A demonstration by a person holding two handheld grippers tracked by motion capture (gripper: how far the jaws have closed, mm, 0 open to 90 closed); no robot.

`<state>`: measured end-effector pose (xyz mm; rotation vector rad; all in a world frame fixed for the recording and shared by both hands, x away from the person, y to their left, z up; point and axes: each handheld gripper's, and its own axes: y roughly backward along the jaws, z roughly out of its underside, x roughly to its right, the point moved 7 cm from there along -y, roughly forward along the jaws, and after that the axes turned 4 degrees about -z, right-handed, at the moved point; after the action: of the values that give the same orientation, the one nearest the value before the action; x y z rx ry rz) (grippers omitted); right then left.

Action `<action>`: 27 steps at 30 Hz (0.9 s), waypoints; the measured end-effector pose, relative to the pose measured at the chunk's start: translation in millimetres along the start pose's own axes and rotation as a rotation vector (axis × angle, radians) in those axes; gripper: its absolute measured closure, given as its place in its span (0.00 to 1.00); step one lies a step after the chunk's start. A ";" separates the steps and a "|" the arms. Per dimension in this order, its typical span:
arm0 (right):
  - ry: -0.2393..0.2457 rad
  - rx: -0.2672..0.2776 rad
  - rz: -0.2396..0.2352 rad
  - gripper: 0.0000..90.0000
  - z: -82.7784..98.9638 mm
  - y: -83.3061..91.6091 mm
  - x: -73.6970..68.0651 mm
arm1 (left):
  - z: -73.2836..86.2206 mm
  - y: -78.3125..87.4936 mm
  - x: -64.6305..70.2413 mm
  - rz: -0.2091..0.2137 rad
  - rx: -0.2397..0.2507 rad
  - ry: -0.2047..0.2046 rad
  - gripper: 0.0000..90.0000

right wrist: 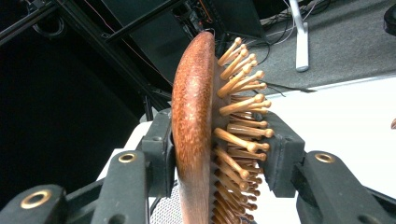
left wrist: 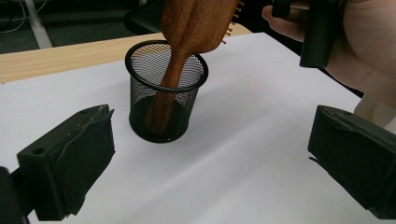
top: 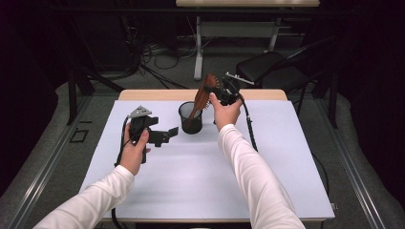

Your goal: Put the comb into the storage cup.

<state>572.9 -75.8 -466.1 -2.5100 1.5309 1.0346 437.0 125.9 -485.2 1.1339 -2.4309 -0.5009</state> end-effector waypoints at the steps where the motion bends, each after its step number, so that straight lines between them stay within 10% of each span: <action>1: 0.003 -0.002 0.000 0.58 0.5 -0.1 0.6 | 0.1 -0.1 0.1 0.000 0.000 0.002 0.01; 27: -0.029 0.000 -0.016 0.55 2.9 2.4 12.6 | 4.5 -4.3 1.0 0.001 -0.013 -0.003 0.01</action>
<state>573.2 -85.8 -474.5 -2.4921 1.5008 1.0643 437.0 123.1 -490.9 1.1273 -2.4272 -0.5173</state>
